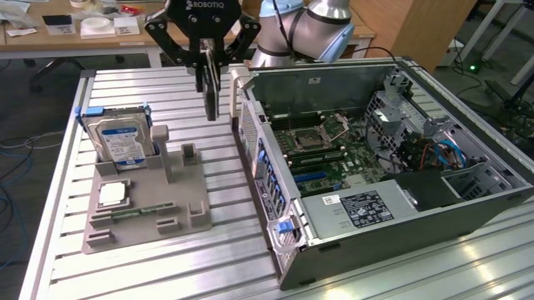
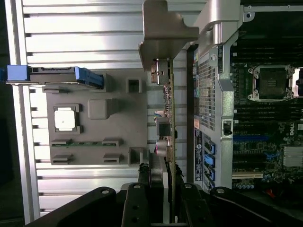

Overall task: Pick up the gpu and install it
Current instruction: 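Pick up the gpu and move the gpu toward the slot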

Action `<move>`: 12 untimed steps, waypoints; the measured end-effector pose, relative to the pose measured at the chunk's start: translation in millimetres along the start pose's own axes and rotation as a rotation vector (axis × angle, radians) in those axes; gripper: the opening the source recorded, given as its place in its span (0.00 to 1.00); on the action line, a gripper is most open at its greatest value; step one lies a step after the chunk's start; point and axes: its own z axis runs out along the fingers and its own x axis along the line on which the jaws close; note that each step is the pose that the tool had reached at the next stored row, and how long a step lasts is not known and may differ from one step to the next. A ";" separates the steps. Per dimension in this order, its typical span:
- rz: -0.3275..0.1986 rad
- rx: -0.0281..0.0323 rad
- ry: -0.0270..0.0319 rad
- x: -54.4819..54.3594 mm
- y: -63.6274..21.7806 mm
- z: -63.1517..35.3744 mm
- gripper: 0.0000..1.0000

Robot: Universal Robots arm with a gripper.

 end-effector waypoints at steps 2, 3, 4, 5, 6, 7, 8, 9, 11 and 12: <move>0.000 0.0001 0.0000 -5.6 0.2 0.0 0.28; 0.000 0.0000 -0.0001 -8.4 0.3 0.0 0.28; 0.000 -0.0001 0.0000 -10.9 0.4 0.0 0.28; 0.000 0.0000 0.0000 -13.1 0.5 0.0 0.28; 0.000 0.0000 0.0000 -15.1 0.6 0.0 0.28; 0.000 0.0001 0.0001 -17.3 0.7 -0.1 0.28; 0.000 0.0000 0.0000 -19.4 0.8 0.0 0.28; 0.000 0.0000 0.0000 -21.7 0.9 0.0 0.28; 0.000 0.0000 0.0000 -26.3 1.0 0.0 0.28; 0.000 0.0000 0.0000 -28.7 1.1 0.0 0.28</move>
